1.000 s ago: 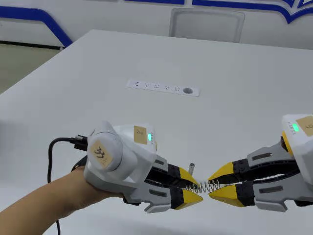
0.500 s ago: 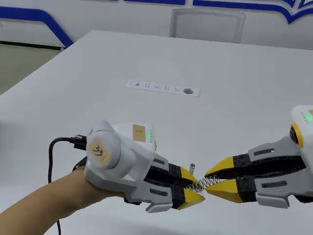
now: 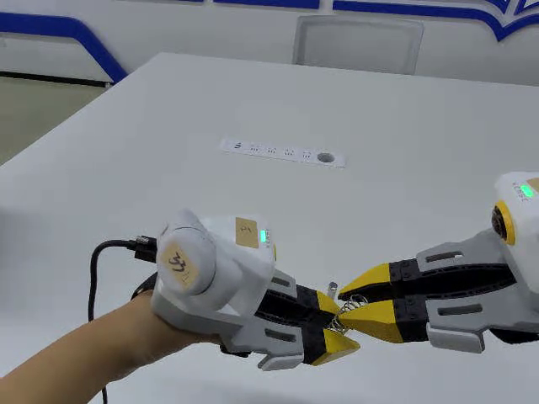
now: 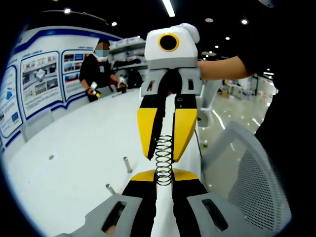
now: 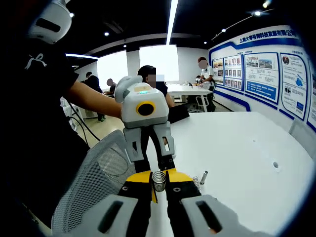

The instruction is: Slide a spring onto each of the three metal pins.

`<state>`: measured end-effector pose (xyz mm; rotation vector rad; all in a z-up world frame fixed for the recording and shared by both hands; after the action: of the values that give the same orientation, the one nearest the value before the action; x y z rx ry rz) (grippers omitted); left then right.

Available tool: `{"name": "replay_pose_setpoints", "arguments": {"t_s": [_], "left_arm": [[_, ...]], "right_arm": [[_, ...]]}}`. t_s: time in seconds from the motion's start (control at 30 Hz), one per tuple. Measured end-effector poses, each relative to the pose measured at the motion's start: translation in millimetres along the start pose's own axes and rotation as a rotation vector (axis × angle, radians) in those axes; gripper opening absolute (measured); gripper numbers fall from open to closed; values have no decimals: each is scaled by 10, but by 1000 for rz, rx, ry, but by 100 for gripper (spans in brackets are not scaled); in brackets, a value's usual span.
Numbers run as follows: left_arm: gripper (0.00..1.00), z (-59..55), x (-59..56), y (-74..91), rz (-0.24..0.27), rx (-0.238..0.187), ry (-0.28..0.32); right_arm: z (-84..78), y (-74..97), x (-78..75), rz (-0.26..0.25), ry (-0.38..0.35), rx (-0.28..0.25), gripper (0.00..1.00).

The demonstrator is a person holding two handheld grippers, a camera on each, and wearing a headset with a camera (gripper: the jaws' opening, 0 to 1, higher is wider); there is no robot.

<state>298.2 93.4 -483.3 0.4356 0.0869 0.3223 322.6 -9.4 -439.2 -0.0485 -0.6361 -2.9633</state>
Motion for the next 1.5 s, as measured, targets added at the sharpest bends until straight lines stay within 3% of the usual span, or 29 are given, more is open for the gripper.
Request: {"name": "replay_pose_setpoints", "arguments": {"t_s": [0.47, 0.63, 0.8, 0.93, 1.13, 1.3, 1.5], "left_arm": [[13, -38, 47, 24, 12, -27, 47], [26, -71, 97, 53, 44, -15, 59], [32, -86, 139, 116, 69, -25, 75], [43, -93, 188, 176, 103, -44, 95], [48, -108, 248, 272, 135, -54, 110], [52, -129, 320, 380, 171, -63, 129], [55, -160, 401, 511, 210, -75, 157]], "right_arm": [[26, -37, -33, -38, 14, 19, 11], [85, 13, -94, -63, 12, 7, 11], [69, 90, -164, -100, 8, 20, 11], [20, 173, -260, -150, -7, 27, 11], [-57, 291, -425, -234, -42, 39, 11], [-134, 389, -586, -334, -84, 53, 11], [-283, 470, -757, -441, -109, 106, 11]]}}
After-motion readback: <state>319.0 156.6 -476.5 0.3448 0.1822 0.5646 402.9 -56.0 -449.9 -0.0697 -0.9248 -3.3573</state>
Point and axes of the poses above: the centre of the closed fingertips' face, and the gripper's own axes: y roughly backward along the fingers, x roughly to its left, z roughly out of its top, the point moved 8 cm from there along y, roughly backward along the fingers, and after that the axes turned 1 degree about -z, right-handed, at the moved point
